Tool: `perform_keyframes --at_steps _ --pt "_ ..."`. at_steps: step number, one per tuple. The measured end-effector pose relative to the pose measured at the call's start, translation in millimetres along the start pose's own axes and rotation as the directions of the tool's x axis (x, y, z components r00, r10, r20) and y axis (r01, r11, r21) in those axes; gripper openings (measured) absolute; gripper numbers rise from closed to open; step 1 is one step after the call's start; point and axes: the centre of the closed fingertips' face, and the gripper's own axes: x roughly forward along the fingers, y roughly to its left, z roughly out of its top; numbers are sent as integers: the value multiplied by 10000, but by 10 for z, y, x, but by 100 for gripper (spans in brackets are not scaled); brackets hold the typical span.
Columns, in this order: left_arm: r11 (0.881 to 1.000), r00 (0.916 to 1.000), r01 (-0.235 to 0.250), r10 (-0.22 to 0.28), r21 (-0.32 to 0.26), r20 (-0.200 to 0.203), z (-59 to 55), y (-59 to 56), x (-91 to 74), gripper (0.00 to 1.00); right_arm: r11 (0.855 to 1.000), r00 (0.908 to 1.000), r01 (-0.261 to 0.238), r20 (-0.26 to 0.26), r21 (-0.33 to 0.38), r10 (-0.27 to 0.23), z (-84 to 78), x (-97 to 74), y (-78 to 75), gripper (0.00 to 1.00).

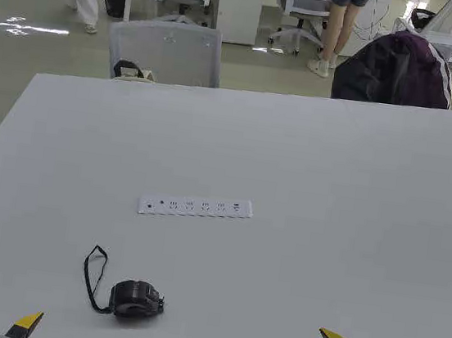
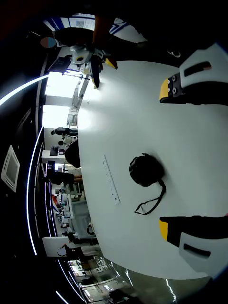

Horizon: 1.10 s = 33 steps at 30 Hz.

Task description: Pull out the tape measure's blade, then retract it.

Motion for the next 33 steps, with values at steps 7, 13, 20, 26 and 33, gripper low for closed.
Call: perform_keyframes --at_steps 7,13,20,26,33 --pt "10000 10000 -22 22 0 -7 -20 30 7 98 10000 10000 -45 -51 -59 45 -1 10 -5 94" --pt "10000 10000 -45 45 -9 6 -47 74 25 99 9999 9999 -92 -63 -81 91 1 17 -7 94" --pt "10000 10000 -23 23 -5 -15 -73 87 61 98 9998 9998 -176 -101 -53 175 -17 36 -6 94" --pt "10000 10000 21 -21 38 -64 -38 58 70 98 9997 9997 -227 -134 -49 226 -13 54 -25 93" --pt "9998 9997 158 -156 132 -178 11 29 94 96 9989 9987 -453 -229 -82 451 -3 93 -36 93"
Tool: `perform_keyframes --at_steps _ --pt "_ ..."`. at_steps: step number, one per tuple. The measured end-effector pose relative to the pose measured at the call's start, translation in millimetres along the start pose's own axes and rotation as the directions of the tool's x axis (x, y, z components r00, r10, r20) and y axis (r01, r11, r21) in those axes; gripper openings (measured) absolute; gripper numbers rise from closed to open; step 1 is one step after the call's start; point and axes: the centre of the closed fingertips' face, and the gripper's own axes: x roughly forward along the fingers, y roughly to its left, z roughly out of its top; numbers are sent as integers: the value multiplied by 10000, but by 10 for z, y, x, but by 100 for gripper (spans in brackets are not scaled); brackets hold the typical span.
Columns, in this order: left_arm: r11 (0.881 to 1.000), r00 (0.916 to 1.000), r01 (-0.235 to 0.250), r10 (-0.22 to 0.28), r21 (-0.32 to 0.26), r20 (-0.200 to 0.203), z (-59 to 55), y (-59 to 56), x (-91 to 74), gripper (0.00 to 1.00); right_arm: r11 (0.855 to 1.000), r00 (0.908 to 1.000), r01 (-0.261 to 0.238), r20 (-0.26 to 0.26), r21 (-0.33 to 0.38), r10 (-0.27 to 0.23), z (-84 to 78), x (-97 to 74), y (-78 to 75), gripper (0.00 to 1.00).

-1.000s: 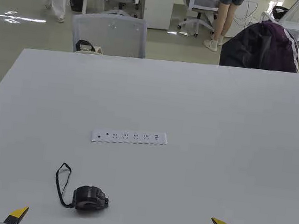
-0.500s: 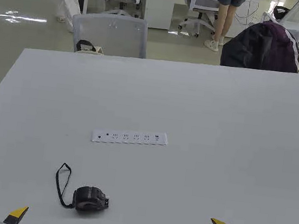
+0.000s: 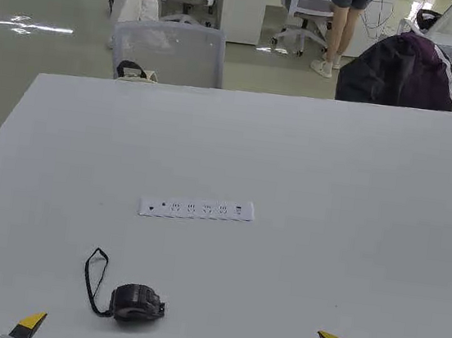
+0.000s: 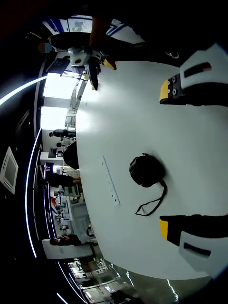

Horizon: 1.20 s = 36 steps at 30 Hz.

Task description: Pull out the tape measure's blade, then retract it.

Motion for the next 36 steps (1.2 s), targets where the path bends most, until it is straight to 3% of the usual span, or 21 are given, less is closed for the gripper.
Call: perform_keyframes --at_steps 10,18,36 --pt "9972 9978 597 -584 444 -300 -38 25 114 83 9971 9980 -624 -145 -434 618 34 64 30 86" --pt "9884 9927 1134 -1085 1007 -531 -29 50 221 74 9889 9932 -1154 -254 -938 1135 76 128 21 79" --pt "9667 9802 1737 -1514 1878 -1276 -64 278 510 60 9607 9774 -2083 -739 -1834 1979 135 436 -89 66"
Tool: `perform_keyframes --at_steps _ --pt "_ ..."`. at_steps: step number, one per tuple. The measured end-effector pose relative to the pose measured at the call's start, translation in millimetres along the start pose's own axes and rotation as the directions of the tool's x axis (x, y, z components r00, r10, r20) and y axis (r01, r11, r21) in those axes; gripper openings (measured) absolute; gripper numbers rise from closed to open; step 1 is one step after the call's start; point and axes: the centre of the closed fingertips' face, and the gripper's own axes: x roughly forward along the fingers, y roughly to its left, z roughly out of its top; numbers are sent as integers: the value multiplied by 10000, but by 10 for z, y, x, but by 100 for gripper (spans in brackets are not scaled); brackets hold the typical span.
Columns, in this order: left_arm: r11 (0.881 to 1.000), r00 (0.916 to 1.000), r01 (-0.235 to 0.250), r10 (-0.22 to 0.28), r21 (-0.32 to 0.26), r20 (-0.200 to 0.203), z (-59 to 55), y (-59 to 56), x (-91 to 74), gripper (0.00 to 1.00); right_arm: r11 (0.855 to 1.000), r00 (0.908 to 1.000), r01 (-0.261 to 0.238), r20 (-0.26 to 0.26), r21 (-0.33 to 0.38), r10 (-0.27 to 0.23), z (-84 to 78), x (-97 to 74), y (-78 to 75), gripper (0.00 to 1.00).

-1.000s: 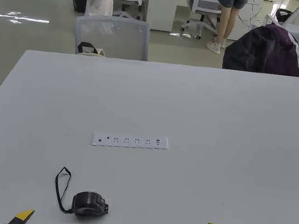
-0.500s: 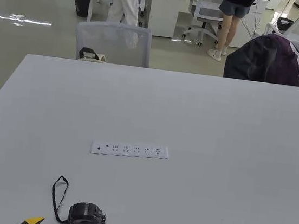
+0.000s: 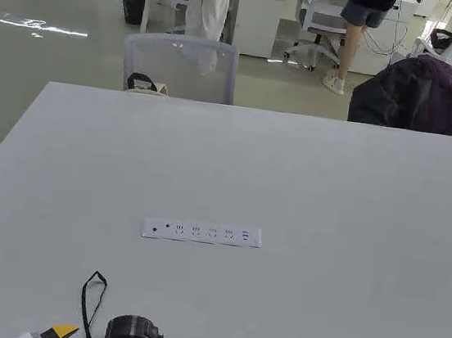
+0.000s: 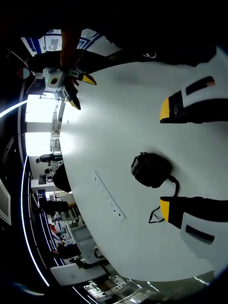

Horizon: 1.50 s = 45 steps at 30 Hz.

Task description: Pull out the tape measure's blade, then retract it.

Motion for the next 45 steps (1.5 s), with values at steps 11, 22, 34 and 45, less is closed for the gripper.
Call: perform_keyframes --at_steps 11,22,34,45 --pt "9966 9977 499 -468 661 -483 23 74 181 55 9944 9959 -886 -255 -578 873 20 275 -39 58" --pt "9818 9865 1308 -1151 1380 -1163 9 124 380 53 9812 9878 -1534 -443 -1171 1492 34 546 -94 52" --pt "9512 9603 2223 -1756 2141 -2168 -15 238 587 49 9665 9768 -2113 -672 -1460 2034 -23 864 -150 46" --pt "9223 9360 3021 -2391 2409 -2584 -35 212 831 46 9530 9636 -2656 -726 -1458 2574 -47 1139 -164 44"
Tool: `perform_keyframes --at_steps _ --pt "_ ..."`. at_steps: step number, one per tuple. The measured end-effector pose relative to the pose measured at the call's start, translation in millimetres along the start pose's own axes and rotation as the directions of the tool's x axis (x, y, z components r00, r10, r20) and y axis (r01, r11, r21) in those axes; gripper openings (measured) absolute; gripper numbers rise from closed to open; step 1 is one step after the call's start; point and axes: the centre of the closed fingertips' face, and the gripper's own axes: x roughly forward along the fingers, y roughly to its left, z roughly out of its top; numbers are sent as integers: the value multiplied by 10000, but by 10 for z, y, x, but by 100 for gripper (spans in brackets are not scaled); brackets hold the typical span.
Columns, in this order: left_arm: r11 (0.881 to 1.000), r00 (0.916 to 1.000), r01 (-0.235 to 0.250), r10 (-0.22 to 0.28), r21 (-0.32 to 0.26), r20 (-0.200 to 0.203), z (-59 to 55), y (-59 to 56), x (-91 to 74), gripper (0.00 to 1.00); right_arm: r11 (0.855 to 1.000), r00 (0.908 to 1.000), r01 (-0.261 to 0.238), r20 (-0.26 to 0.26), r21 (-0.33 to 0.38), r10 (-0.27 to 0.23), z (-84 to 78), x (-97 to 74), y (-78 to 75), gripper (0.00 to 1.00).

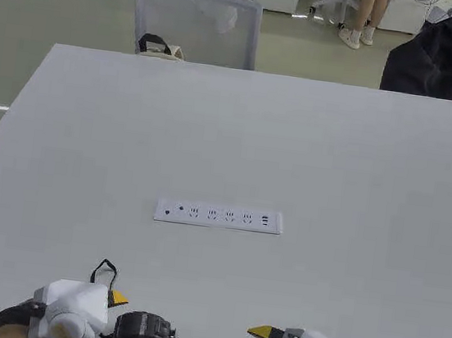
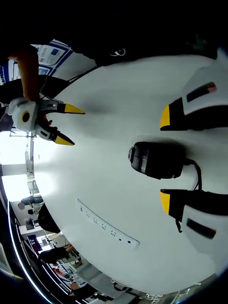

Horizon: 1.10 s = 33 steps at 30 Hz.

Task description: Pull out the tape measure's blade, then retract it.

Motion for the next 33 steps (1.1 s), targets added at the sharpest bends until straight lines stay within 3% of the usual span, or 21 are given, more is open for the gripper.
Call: perform_keyframes --at_steps 9,15,19,22,33 --pt "9969 9978 657 -654 431 -72 -18 16 147 43 9989 9987 -438 252 -182 442 59 212 -77 37" --pt "9930 9950 979 -964 662 -268 -45 40 227 43 9957 9963 -849 94 -360 853 30 360 -71 36" --pt "9842 9888 1333 -1242 1162 -827 -115 8 270 42 9922 9933 -1154 -19 -463 1154 14 466 -40 35" --pt "9816 9862 1427 -1300 1271 -1029 -160 11 285 42 9899 9914 -1308 -66 -556 1306 11 541 -28 35" --pt "9692 9797 1892 -1755 1576 -966 -122 -52 350 39 9819 9857 -1681 -211 -868 1669 49 847 -61 31"
